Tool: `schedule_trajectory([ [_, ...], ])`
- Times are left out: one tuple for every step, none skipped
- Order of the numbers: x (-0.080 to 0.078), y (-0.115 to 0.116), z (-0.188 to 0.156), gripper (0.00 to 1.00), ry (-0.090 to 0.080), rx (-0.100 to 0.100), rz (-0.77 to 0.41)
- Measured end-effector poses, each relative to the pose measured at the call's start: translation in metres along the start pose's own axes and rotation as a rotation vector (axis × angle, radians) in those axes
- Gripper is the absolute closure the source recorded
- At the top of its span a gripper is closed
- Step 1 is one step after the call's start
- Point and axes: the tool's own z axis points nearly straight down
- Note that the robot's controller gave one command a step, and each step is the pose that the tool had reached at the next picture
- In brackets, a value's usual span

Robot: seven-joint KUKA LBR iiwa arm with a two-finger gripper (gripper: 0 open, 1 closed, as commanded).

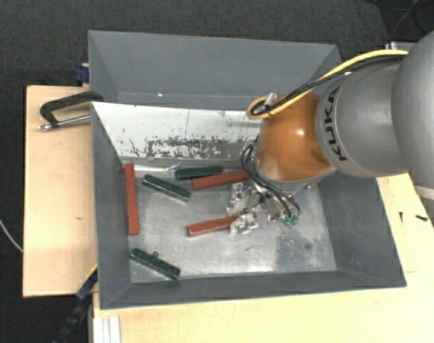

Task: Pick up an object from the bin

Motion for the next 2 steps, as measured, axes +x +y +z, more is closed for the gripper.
schedule_trajectory([
  [0.0, 0.0, 0.0, 1.0, 0.0, 0.0, 0.0],
  [-0.01, 0.033, -0.193, 1.0, -0.018, 0.0, 0.01],
])
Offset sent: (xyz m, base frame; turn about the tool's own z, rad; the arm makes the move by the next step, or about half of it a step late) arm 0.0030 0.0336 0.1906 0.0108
